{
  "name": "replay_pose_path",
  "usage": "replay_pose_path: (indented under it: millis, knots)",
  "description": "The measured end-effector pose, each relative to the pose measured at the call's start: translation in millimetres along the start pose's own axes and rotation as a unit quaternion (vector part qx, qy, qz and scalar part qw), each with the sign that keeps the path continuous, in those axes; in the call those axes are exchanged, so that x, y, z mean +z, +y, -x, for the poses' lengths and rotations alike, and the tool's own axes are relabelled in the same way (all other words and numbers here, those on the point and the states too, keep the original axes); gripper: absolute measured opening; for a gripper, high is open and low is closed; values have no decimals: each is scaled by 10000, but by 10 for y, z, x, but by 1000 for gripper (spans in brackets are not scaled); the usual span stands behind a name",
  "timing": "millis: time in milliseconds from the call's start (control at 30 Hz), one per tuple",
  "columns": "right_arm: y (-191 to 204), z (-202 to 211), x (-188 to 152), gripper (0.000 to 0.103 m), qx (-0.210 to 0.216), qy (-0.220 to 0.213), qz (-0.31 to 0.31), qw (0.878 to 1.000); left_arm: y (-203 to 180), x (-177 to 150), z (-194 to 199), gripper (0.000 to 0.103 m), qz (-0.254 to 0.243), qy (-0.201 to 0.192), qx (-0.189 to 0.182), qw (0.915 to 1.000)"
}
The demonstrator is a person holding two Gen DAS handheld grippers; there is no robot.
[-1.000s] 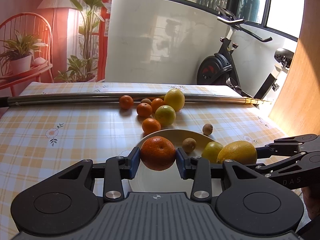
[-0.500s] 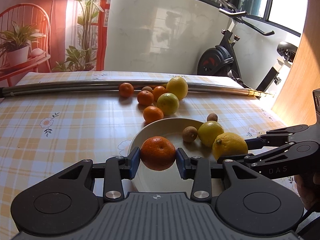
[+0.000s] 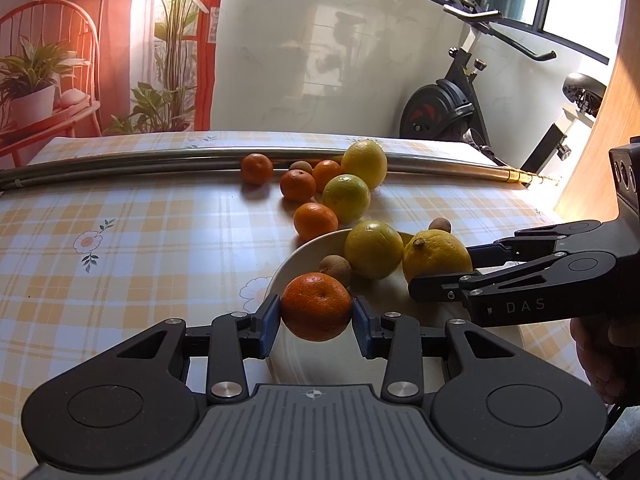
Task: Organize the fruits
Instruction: 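Lower the lemon onto the plate and open the right tool while the left releases the mandarin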
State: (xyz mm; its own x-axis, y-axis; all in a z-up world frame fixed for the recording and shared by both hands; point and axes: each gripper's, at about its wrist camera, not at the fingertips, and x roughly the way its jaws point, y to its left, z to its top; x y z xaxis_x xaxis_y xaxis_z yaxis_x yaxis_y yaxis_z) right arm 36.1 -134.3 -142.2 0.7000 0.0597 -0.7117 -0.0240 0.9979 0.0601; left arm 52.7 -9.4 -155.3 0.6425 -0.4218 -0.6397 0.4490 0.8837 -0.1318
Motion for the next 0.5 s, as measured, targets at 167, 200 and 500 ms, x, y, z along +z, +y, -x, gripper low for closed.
replay_pose_path:
  millis: [167, 200, 500]
  knots:
    - [13, -24, -1, 55, -13, -74, 48, 10000, -32, 11, -53, 41, -101, 65, 17, 9999]
    - [18, -24, -3, 55, -18, -72, 76, 9999, -35, 11, -68, 41, -121, 86, 33, 9999]
    - [-2, 32, -43, 56, -4, -100, -74, 9999, -41, 23, -169, 41, -246, 224, 88, 9994]
